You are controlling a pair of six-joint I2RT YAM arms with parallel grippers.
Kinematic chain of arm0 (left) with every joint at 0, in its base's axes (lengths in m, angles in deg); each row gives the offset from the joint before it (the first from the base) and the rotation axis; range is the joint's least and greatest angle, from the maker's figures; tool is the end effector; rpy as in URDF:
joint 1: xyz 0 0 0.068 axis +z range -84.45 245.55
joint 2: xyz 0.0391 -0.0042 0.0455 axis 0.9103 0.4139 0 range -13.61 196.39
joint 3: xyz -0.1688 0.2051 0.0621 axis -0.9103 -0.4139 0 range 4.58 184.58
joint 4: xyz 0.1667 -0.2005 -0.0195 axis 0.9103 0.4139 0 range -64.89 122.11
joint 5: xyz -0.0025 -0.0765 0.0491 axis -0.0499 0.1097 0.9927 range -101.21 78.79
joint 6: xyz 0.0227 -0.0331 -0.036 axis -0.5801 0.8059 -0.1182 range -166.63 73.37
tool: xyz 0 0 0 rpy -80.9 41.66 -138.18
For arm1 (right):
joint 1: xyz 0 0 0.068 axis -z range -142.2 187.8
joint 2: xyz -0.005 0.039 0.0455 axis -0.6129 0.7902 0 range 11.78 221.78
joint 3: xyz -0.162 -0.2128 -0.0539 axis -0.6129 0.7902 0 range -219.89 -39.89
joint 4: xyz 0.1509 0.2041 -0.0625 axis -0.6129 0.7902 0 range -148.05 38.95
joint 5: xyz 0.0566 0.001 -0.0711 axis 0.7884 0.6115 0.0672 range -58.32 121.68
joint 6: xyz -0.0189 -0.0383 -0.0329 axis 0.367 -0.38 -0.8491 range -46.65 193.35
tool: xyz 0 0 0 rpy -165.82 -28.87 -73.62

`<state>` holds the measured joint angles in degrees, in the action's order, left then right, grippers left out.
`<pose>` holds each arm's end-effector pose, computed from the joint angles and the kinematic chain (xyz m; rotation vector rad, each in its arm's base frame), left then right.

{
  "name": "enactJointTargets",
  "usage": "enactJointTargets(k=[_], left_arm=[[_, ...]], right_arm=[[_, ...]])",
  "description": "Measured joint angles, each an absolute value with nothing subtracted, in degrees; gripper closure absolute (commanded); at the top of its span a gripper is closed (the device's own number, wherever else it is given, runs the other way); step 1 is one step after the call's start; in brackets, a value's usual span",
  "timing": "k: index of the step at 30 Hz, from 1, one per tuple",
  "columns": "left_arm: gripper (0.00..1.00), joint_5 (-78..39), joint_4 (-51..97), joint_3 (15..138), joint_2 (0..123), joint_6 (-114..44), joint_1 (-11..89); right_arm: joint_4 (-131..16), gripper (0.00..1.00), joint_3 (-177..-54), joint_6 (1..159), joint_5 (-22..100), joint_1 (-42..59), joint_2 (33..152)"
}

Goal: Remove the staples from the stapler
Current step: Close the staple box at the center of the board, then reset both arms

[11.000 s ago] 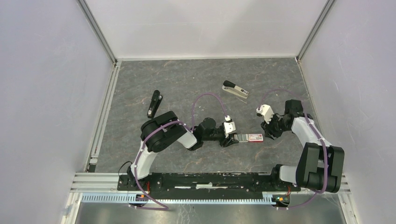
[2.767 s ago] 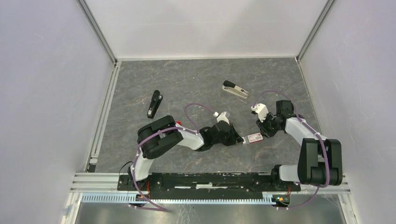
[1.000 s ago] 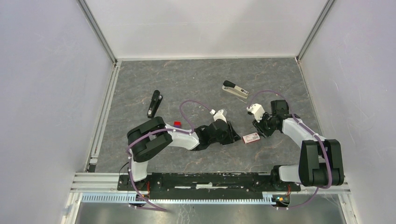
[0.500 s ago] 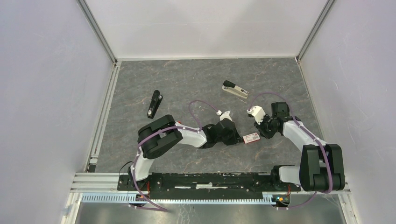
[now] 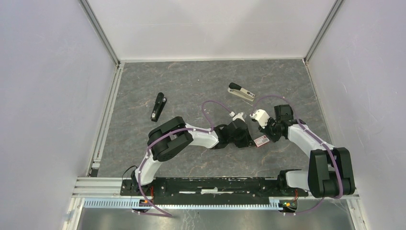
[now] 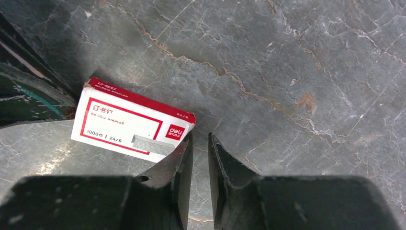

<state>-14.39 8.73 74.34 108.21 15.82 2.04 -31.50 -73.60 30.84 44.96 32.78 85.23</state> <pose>0.1972 -0.4002 0.1175 0.0589 2.5055 -1.1769 0.2135 0.0268 0.1566 -1.1377 2.4218 0.1143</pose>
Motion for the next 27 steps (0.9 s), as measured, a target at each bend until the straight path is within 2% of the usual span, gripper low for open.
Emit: enactJointTargets(k=[5,11,15,18,20,22,23,26,27], left_arm=[[0.89,-14.3,8.0,73.9,108.1,15.1,2.0],[0.84,-12.3,7.2,67.3,102.8,10.6,2.0],[0.76,-9.4,8.0,61.3,95.4,5.7,2.0],[0.53,-5.6,9.7,57.0,87.0,-0.2,2.0],[0.31,-2.1,11.6,55.5,81.1,-4.9,2.0],[0.03,2.1,13.6,54.7,74.2,-10.2,2.1],[0.00,3.9,14.5,54.4,71.2,-12.4,2.1],[0.00,8.2,16.4,52.7,59.6,-18.4,3.5],[0.00,8.1,16.8,52.1,56.1,-19.5,4.7]], right_arm=[[-31.7,0.72,-73.6,31.1,44.1,33.3,84.8],[-29.5,0.68,-73.6,31.0,47.0,39.2,83.4],[-28.0,0.62,-74.4,30.4,49.4,43.4,80.8],[-27.1,0.56,-75.9,29.6,51.7,45.5,77.9],[-26.5,0.48,-77.3,29.1,53.2,46.5,76.1],[-25.8,0.37,-79.9,28.4,55.5,47.6,74.3],[-25.7,0.30,-81.0,28.4,56.2,48.1,73.6],[-25.2,0.04,-85.4,27.9,59.5,49.6,71.8],[-25.1,0.02,-86.8,28.0,60.5,50.0,71.4]])
